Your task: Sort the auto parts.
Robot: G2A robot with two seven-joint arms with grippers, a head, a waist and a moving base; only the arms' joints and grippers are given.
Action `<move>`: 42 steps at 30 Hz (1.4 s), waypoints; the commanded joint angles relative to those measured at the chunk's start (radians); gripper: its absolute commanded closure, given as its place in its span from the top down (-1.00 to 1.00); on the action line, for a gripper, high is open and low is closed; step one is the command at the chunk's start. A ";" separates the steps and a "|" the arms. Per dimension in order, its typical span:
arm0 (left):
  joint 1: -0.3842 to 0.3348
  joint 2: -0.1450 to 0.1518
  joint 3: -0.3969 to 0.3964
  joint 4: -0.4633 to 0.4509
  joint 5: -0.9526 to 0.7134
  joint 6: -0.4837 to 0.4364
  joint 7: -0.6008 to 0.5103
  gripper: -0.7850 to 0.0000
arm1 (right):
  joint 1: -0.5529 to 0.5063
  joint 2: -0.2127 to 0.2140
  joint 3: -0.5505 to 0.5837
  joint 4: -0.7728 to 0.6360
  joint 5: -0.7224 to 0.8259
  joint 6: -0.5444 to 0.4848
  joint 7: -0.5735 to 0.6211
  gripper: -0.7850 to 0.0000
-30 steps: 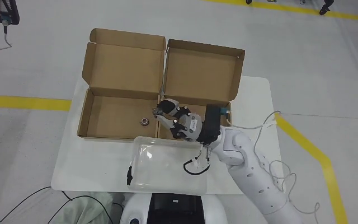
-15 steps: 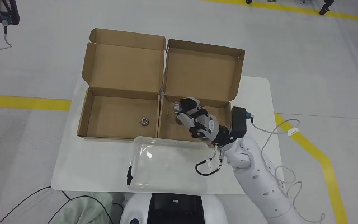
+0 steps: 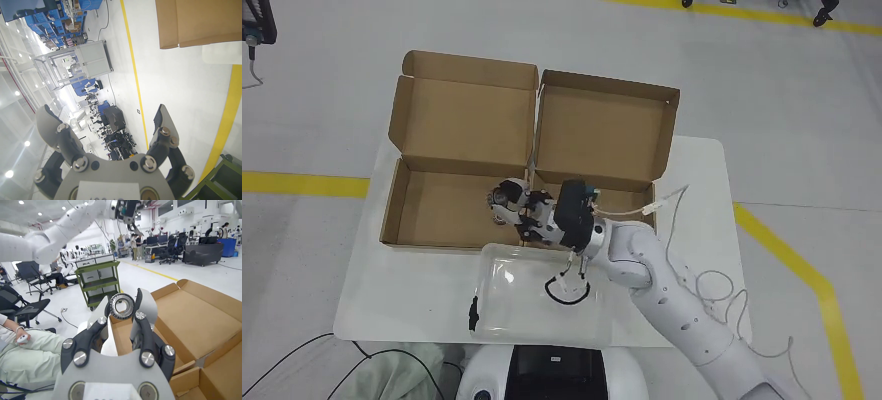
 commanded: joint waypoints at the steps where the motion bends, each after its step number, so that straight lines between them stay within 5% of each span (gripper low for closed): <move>1: 0.000 0.000 0.000 0.000 0.000 0.000 0.000 1.00 | 0.024 -0.012 -0.031 0.018 -0.026 0.071 0.041 -1.00; 14: 0.000 0.000 0.000 0.000 0.000 0.000 0.000 1.00 | 0.156 -0.090 -0.172 0.181 -0.182 0.382 0.234 -1.00; 31: 0.000 0.000 0.000 0.000 0.000 0.000 0.000 1.00 | 0.280 -0.212 -0.314 0.431 -0.224 0.461 0.422 -0.95; 35: 0.000 0.000 0.000 0.000 0.000 0.000 0.000 1.00 | 0.297 -0.241 -0.328 0.491 -0.217 0.471 0.419 -0.83; 38: 0.000 0.000 0.000 0.000 0.000 0.000 0.000 1.00 | 0.306 -0.257 -0.330 0.526 -0.211 0.474 0.411 -0.31; 42: 0.000 0.000 0.000 0.000 0.000 0.000 0.000 1.00 | 0.312 -0.273 -0.328 0.559 -0.210 0.477 0.398 -0.23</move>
